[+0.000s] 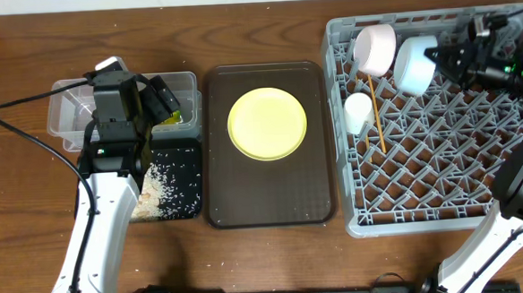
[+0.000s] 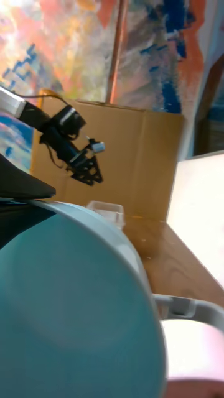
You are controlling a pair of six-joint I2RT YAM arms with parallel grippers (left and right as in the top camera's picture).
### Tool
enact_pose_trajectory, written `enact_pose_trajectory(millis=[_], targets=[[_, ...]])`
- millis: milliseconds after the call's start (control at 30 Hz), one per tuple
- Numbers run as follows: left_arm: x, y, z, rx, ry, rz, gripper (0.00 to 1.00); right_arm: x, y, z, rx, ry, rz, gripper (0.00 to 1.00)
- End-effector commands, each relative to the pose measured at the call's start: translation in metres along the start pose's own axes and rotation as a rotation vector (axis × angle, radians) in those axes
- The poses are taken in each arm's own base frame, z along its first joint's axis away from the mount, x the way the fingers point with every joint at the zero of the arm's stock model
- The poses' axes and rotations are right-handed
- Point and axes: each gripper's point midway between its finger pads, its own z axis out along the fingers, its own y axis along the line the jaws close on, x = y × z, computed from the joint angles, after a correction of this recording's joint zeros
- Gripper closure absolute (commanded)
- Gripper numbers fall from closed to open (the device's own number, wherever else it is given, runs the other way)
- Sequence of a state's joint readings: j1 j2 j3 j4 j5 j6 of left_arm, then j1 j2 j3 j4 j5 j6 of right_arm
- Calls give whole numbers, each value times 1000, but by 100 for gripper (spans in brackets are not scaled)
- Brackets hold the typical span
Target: Sort waste into correct bins and load items into the dishwasher rack
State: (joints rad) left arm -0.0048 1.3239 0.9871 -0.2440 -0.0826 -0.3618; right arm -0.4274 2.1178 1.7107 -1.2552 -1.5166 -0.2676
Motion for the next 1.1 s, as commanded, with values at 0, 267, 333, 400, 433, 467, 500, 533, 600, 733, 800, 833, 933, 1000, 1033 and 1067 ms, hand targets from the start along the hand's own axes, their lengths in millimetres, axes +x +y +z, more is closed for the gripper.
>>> enact_pose_trajectory(millis=[0, 267, 333, 400, 433, 467, 500, 533, 600, 733, 800, 833, 933, 1000, 1033, 1067], targets=[[-9, -1, -4, -4, -24, 6, 5, 12, 3, 4, -43, -2, -111, 99], [-9, -1, -4, -4, -24, 6, 4, 34, -30, -1, 11, 10, -84, 99], [-9, -1, -4, -4, -24, 6, 5, 37, -42, -8, 71, 25, -78, 99], [-9, -1, -4, -4, -24, 6, 5, 40, -52, -16, 128, 37, -73, 96], [-9, -1, -4, -4, -24, 6, 5, 40, -55, -20, 147, 38, -71, 95], [-9, -1, -4, -4, -24, 6, 5, 40, -59, -25, 168, 37, -69, 93], [-9, -1, -4, -4, -24, 6, 5, 40, -62, -29, 186, 37, -69, 92], [-9, -1, -4, -4, -24, 6, 5, 40, -66, -33, 205, 36, -69, 89], [-9, -1, -4, -4, -24, 6, 5, 40, -72, -42, 240, 34, -64, 83], [-9, -1, -4, -4, -24, 6, 5, 41, -83, -59, 304, 29, -46, 68], [-9, -1, -4, -4, -24, 6, 5, 43, -89, -67, 339, 25, -1, 57], [-9, -1, -4, -4, -24, 6, 5, 43, -91, -71, 356, 23, 18, 47], [-9, -1, -4, -4, -24, 6, 5, 43, -95, -78, 385, 13, 48, 27], [-9, -1, -4, -4, -24, 6, 4, 39, -94, -82, 398, 4, 62, 22], [-9, -1, -4, -4, -24, 6, 5, 36, -93, -83, 409, 0, 71, 20], [-9, -1, -4, -4, -24, 6, 5, 33, -92, -85, 427, -2, 77, 19]])
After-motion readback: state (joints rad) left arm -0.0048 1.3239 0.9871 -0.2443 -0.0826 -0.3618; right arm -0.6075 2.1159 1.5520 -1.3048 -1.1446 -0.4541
